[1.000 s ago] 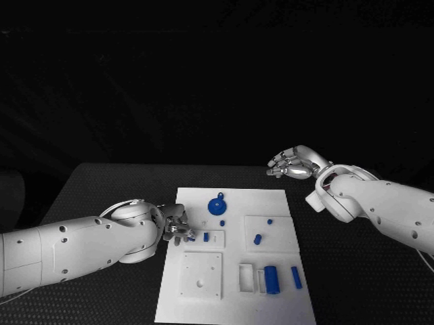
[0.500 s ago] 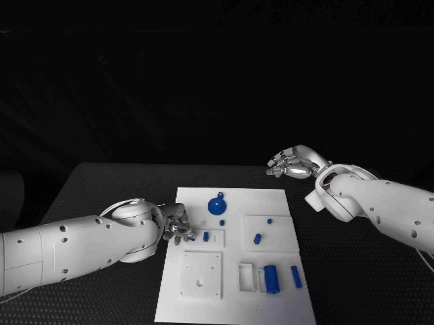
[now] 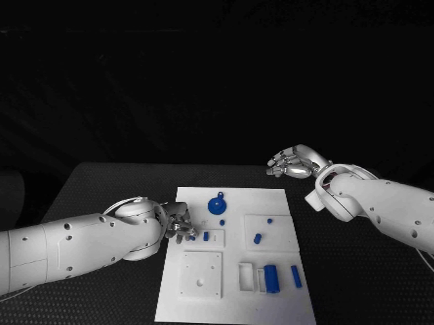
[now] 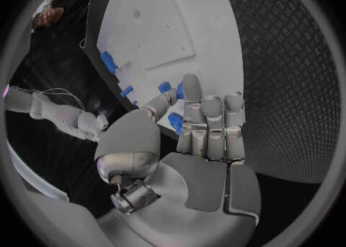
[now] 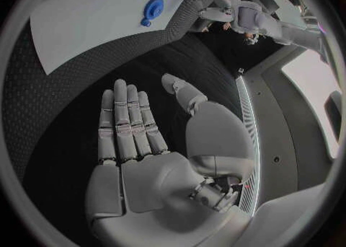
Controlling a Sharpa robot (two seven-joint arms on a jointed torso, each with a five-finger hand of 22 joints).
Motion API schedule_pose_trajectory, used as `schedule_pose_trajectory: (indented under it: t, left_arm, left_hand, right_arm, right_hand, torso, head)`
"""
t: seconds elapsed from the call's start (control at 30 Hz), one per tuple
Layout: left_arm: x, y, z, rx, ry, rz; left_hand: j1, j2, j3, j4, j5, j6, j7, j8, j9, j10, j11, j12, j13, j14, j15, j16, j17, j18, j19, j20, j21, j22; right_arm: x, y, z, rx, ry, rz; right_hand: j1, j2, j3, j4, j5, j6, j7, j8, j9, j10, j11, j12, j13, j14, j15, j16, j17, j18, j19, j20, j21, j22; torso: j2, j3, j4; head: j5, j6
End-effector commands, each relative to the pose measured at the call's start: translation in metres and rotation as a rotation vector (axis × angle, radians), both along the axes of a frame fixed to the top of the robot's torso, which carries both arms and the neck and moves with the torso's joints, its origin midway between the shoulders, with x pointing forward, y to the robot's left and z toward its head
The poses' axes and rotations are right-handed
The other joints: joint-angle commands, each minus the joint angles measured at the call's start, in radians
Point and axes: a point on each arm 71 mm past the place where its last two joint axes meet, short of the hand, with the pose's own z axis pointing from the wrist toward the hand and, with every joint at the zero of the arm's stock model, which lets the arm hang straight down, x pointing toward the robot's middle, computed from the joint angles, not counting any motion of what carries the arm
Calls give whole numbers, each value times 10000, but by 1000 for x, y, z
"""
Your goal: Assemble the parts on the task board
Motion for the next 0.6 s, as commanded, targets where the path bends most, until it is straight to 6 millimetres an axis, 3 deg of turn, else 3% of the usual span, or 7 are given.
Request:
schedule_pose_trajectory:
  t: [0.03,0.17,0.4,0.6]
  left_arm:
    - [-4,-3,-8,244,389,-192]
    - [-5,-5,-8,368,437,-316]
    - [-5,-5,-8,500,395,-356]
    - [-5,-3,-7,586,309,-385]
  left_hand:
    - [-49,88,320,-331,62,78,-22,-40,-4,33,-8,67,12,277,-333,38,11,67,78,-1330,64,16]
    - [-60,105,318,-390,136,103,-35,-23,-2,58,-22,84,35,298,-344,71,29,76,99,-1339,87,41]
    - [-105,117,350,-600,683,194,-78,49,16,141,-61,159,130,358,-368,206,102,97,162,-1358,156,125]
    - [-98,119,365,-644,773,205,-85,60,19,146,-71,172,149,367,-374,229,112,104,177,-1363,170,143]
  right_arm:
    - [-1,2,0,-31,-29,188]
    - [-1,2,0,-30,-30,189]
    - [-1,2,0,-25,-33,202]
    - [-1,2,0,-23,-35,204]
  right_hand:
    - [-56,22,-10,6,62,-60,-13,67,-14,49,9,62,-14,-51,31,-41,16,-56,-31,51,-50,13]
    - [-62,21,-11,10,80,-60,-12,68,-16,50,9,64,-17,-51,31,-43,18,-56,-30,53,-52,16]
    - [-68,19,-13,13,101,-60,-12,69,-18,49,10,66,-23,-51,32,-45,21,-55,-30,55,-57,19]
    - [-70,20,-14,14,108,-60,-12,69,-19,49,10,66,-25,-51,32,-46,23,-55,-29,55,-58,21]
  torso:
    - [7,-1,-5]
    - [2,0,4]
    - [-1,-7,5]
    - [0,-13,10]
  head:
    - [-3,1]
    - [-6,-14]
    - [1,-3]
    - [3,2]
